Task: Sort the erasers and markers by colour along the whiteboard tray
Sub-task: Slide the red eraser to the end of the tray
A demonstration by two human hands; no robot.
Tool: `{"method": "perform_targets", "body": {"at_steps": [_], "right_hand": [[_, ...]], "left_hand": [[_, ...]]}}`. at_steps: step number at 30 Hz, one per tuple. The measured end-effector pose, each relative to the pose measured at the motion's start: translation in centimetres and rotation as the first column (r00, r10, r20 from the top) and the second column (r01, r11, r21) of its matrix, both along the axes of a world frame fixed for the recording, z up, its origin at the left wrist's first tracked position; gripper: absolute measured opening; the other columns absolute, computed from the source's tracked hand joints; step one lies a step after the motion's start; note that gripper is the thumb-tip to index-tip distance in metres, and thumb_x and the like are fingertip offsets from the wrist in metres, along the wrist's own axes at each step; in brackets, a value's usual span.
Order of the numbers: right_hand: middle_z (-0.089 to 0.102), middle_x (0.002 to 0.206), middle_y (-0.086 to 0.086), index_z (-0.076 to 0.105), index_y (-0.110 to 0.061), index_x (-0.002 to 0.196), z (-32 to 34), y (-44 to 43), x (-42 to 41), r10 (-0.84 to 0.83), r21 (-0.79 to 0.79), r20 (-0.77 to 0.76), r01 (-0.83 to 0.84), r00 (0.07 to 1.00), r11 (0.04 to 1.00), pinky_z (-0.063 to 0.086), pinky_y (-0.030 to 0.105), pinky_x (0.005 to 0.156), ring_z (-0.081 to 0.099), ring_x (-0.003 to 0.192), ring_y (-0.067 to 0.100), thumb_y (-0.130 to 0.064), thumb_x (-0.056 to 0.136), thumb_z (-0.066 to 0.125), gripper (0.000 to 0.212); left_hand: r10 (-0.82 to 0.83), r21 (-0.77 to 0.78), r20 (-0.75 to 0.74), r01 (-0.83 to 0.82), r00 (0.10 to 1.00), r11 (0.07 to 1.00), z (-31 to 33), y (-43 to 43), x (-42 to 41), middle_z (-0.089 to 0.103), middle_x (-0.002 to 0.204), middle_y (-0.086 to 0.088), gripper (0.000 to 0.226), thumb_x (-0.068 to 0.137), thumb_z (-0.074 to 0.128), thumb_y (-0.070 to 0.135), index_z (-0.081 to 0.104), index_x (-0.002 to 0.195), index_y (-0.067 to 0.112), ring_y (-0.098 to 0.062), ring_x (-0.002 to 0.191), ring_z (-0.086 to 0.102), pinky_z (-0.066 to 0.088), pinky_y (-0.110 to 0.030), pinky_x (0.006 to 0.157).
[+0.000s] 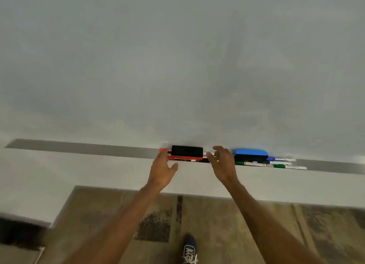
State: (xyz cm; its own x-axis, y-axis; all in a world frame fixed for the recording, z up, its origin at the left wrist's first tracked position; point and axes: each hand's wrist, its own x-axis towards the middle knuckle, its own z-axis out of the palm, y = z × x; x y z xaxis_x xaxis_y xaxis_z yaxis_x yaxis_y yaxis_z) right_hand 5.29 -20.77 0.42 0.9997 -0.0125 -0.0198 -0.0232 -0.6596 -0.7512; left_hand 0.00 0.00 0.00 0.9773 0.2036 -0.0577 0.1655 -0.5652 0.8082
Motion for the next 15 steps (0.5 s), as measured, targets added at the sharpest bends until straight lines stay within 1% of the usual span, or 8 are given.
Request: {"method": "perform_targets", "body": {"at_steps": [2, 4, 5, 7, 8, 10, 13, 15], "right_hand": [[0.062, 0.121, 0.014, 0.057, -0.012, 0.128, -0.9, 0.1, 1.4, -0.016, 0.056, -0.113, 0.022, 0.994, 0.998, 0.054, 0.039, 0.090, 0.063, 0.102, 0.025, -0.027, 0.091, 0.068, 0.042], [0.063, 0.120, 0.012, 0.055, -0.013, 0.129, -2.1, 0.1, 2.3, -0.003, 0.057, -0.202, 0.015, 0.979, 0.998, 0.054, 0.037, 0.086, 0.063, 0.099, 0.023, -0.025, 0.087, 0.072, 0.047], [0.064, 0.119, 0.010, 0.054, -0.014, 0.130, -2.7, 0.3, 2.8, 0.000, 0.046, -0.226, 0.010, 0.974, 0.999, 0.054, 0.036, 0.085, 0.063, 0.098, 0.022, -0.026, 0.086, 0.074, 0.049], [0.065, 0.119, 0.008, 0.054, -0.015, 0.130, -3.6, 0.6, 3.6, -0.002, 0.012, -0.237, 0.005, 0.972, 1.000, 0.053, 0.039, 0.089, 0.061, 0.103, 0.023, -0.029, 0.084, 0.075, 0.052], [0.065, 0.119, 0.007, 0.054, -0.015, 0.130, -3.9, 0.8, 4.0, -0.001, -0.009, -0.233, -0.001, 0.973, 1.000, 0.052, 0.040, 0.092, 0.060, 0.107, 0.024, -0.030, 0.084, 0.076, 0.053], [0.066, 0.120, 0.005, 0.054, -0.016, 0.131, -4.8, 1.2, 4.7, -0.007, -0.046, -0.232, -0.004, 0.973, 0.999, 0.050, 0.039, 0.094, 0.056, 0.113, 0.024, -0.031, 0.083, 0.076, 0.055], [0.067, 0.119, 0.006, 0.053, -0.015, 0.133, -5.7, 2.0, 5.5, -0.006, -0.070, -0.242, -0.011, 0.970, 0.998, 0.049, 0.041, 0.096, 0.053, 0.118, 0.024, -0.031, 0.081, 0.078, 0.060], [0.068, 0.117, 0.007, 0.055, -0.014, 0.132, -6.2, 2.5, 6.0, -0.011, -0.069, -0.249, -0.006, 0.968, 0.998, 0.049, 0.042, 0.094, 0.052, 0.116, 0.026, -0.029, 0.079, 0.080, 0.060]], "left_hand": [[0.069, -0.081, -0.113, -0.079, 0.991, 0.994, -0.9, 0.0, 1.2, 0.058, 0.133, -0.007, 0.064, 0.086, 0.074, 0.017, 0.044, 0.143, 0.014, -0.020, 0.114, 0.058, 0.051, -0.034, 0.096], [0.124, -0.104, -0.190, -0.146, 0.974, 0.984, -1.8, 0.1, 2.2, 0.059, 0.133, -0.007, 0.066, 0.084, 0.077, 0.019, 0.045, 0.142, 0.014, -0.017, 0.108, 0.059, 0.050, -0.030, 0.091], [0.142, -0.101, -0.205, -0.166, 0.968, 0.981, -2.3, 0.1, 2.9, 0.060, 0.132, -0.008, 0.066, 0.082, 0.078, 0.019, 0.047, 0.140, 0.014, -0.018, 0.108, 0.059, 0.050, -0.030, 0.091], [0.146, -0.047, -0.216, -0.159, 0.965, 0.986, -2.8, 0.2, 4.2, 0.062, 0.127, -0.009, 0.064, 0.079, 0.081, 0.021, 0.050, 0.135, 0.014, -0.023, 0.111, 0.061, 0.049, -0.037, 0.098], [0.138, 0.011, -0.222, -0.139, 0.965, 0.990, -3.0, 0.3, 4.9, 0.062, 0.125, -0.008, 0.063, 0.077, 0.082, 0.023, 0.051, 0.132, 0.015, -0.025, 0.112, 0.061, 0.048, -0.043, 0.101], [0.141, 0.088, -0.266, -0.121, 0.954, 0.989, -3.4, 0.7, 6.3, 0.063, 0.121, -0.006, 0.059, 0.075, 0.083, 0.028, 0.054, 0.125, 0.017, -0.025, 0.110, 0.062, 0.047, -0.049, 0.100], [0.135, 0.119, -0.295, -0.104, 0.946, 0.987, -4.0, 1.1, 8.0, 0.065, 0.115, -0.006, 0.052, 0.072, 0.084, 0.028, 0.058, 0.116, 0.015, -0.025, 0.104, 0.063, 0.051, -0.048, 0.095], [0.129, 0.130, -0.289, -0.095, 0.948, 0.987, -4.5, 1.3, 8.8, 0.066, 0.114, -0.007, 0.051, 0.071, 0.083, 0.023, 0.060, 0.115, 0.013, -0.027, 0.102, 0.063, 0.053, -0.047, 0.092]]}}
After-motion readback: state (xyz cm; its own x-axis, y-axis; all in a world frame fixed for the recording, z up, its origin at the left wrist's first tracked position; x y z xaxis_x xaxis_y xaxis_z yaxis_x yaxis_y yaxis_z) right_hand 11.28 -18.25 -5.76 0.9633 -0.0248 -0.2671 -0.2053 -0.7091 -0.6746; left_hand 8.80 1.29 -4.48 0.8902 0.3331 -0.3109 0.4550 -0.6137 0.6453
